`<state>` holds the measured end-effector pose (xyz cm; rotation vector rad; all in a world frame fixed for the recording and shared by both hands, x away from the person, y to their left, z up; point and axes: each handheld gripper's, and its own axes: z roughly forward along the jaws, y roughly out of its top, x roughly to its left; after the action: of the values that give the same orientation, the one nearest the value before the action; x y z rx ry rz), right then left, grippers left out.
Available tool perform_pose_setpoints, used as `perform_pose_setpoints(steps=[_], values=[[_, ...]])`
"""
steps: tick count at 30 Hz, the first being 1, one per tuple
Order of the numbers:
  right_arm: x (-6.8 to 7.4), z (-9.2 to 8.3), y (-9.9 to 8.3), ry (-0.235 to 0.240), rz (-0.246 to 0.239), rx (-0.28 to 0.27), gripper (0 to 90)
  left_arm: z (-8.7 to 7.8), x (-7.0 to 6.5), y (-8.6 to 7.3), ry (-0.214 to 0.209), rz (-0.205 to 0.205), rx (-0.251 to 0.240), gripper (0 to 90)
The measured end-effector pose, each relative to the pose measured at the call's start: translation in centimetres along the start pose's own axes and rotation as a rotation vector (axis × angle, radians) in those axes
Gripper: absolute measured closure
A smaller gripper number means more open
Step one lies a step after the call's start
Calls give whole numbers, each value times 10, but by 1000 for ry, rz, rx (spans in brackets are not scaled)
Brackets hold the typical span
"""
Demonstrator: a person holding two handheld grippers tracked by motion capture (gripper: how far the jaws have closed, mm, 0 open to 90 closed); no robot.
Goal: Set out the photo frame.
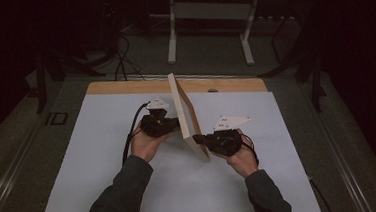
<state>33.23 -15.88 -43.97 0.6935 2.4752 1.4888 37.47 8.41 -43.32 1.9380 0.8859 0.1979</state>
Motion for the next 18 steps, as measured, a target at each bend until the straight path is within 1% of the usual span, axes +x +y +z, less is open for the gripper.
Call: perform_pose_setpoints(steps=[6,12,15,18], values=[[2,3,2,4,-6,8,900,0,2,0,-9,-8,-1,900],[4,6,4,10,-12,11,900,1,5,0,-28,-21,-3,900],[5,8,5,12,-15,13,900,2,6,0,-38,-21,2,900],[6,11,6,14,-13,14,900,2,8,0,-40,-24,1,900]])
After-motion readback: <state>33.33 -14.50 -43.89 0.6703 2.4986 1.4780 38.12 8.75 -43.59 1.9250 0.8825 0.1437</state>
